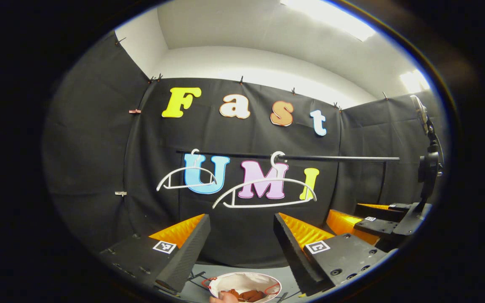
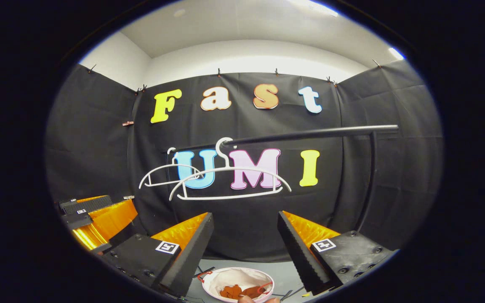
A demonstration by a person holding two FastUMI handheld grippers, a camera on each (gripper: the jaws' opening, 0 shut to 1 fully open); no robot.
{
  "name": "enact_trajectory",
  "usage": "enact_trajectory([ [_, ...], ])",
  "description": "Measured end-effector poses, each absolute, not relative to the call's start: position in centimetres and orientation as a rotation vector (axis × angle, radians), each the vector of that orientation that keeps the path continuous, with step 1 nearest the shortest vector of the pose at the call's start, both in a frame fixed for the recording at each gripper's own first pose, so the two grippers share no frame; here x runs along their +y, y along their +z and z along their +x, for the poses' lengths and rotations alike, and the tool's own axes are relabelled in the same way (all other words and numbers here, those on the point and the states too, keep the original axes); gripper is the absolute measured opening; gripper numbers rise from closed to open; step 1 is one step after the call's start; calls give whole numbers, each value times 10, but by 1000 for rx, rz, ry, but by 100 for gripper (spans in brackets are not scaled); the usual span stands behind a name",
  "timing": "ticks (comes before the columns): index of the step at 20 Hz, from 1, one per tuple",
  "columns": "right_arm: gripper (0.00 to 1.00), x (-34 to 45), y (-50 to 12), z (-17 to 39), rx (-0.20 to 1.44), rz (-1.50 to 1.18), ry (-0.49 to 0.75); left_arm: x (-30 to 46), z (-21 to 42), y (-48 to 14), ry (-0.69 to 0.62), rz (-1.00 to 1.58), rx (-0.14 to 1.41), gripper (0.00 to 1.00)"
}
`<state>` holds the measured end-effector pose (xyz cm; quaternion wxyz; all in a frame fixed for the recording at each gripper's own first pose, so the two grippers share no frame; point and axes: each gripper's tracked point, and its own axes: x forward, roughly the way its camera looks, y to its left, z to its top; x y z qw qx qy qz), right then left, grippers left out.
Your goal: Grasp the clothes on the hanger with both hands and then place them into the laundry hamper below.
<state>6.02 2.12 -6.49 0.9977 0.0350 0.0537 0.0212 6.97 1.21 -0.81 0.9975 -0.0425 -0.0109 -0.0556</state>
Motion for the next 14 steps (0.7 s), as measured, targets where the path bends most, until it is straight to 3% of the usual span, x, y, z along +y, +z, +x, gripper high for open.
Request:
enact_trajectory([
  [3, 94, 14, -52, 53, 75, 64, 23, 16, 59, 8, -97, -74, -47, 95],
  [4, 100, 14, -51, 51, 77, 49, 31, 17, 55, 11, -92, -68, -51, 95],
  [11, 98, 7, -32, 37, 37, 4, 18, 21, 40, 14, -42, 11, -55, 95],
  [12, 94, 7, -31, 37, 33, 5, 18, 22, 39, 11, -38, 18, -44, 95],
  [13, 98, 7, -31, 37, 32, 4, 16, 21, 39, 8, -39, 22, -36, 95],
  [14, 94, 8, -32, 37, 35, 1, 19, 21, 40, 7, -36, 21, -28, 95],
])
